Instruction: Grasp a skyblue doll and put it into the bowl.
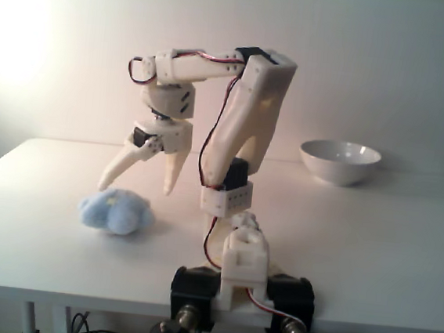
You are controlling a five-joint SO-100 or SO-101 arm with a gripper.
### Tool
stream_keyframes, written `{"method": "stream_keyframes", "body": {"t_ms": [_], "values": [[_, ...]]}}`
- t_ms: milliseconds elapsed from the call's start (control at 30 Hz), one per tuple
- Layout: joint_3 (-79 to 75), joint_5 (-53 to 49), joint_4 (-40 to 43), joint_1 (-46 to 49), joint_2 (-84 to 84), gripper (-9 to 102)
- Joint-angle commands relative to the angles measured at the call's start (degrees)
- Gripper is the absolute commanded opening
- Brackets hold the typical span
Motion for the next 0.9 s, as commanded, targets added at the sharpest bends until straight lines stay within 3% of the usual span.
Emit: {"method": "stream_keyframes", "body": {"t_ms": [0,300,500,867], "values": [[-0.2,-1.3,-2.3,0.2,-0.7,69],[-1.1,-1.5,-4.4,-0.3,-14.0,70],[-1.1,-1.5,-9.9,-0.5,-17.1,70],[-1.1,-4.8,-12.0,-2.4,-18.2,70]]}}
